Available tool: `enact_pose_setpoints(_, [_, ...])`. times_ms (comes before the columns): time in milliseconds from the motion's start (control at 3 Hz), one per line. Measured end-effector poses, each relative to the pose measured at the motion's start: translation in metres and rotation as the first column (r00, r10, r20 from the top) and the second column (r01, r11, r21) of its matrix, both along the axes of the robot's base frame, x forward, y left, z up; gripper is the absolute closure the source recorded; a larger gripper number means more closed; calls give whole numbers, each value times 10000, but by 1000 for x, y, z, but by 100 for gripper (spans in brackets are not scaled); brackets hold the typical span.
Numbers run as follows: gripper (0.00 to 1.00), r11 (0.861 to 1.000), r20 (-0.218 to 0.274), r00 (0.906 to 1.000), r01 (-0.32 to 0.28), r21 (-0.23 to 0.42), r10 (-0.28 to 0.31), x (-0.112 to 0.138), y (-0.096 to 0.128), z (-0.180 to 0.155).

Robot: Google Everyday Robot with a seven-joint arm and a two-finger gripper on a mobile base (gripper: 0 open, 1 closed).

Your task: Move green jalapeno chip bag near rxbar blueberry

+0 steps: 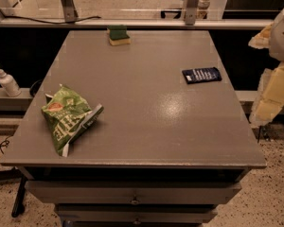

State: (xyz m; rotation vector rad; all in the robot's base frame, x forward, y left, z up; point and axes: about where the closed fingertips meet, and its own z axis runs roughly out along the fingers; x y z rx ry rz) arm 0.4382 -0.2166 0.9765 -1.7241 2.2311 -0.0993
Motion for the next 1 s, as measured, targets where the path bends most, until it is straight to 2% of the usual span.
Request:
enact_pose_setpoints(333, [0,10000,2,10000,0,0,0,0,0,0])
enact_pose_setpoints(667, [0,9978,-112,9994,-312,590,319,0,14,-11])
enact_pose_setpoints(1000, [0,9785,-265,9952,-879,1864,944,-11,67,-29])
